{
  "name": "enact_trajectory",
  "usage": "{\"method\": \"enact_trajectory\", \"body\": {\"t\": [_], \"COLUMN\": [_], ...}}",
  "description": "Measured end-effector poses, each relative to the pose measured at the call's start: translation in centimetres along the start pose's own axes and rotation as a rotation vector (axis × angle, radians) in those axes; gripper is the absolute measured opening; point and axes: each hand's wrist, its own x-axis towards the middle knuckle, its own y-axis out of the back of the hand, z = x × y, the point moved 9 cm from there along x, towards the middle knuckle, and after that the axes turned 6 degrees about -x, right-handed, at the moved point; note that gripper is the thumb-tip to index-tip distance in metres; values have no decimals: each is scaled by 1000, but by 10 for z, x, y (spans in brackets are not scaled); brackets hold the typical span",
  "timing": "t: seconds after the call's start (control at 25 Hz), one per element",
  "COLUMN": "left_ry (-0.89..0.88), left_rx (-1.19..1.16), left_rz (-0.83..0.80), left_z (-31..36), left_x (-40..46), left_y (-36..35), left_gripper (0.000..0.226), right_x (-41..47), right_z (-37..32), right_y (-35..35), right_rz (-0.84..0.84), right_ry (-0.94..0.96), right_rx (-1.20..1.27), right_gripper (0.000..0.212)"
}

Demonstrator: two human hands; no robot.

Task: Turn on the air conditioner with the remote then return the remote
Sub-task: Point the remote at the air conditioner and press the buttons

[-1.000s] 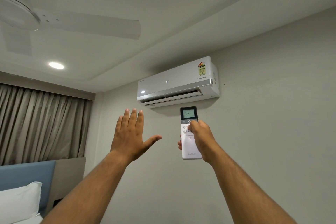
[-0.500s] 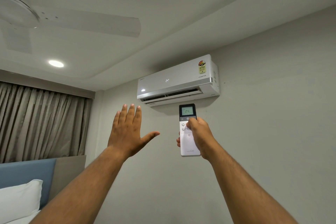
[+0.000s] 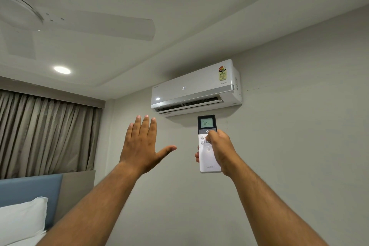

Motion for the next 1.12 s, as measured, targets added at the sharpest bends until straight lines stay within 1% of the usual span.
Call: {"method": "enact_trajectory", "body": {"t": [0.72, 1.12], "left_ry": [-5, 2], "left_rx": [0, -2], "left_rz": [0, 5], "left_z": [2, -4], "left_x": [2, 0], "left_y": [3, 5], "left_gripper": [118, 119], "right_x": [-1, -2], "right_z": [1, -1], "right_y": [4, -4], "right_rz": [11, 0], "right_ry": [-2, 3], "right_rx": [-26, -1], "right_gripper": [22, 16]}}
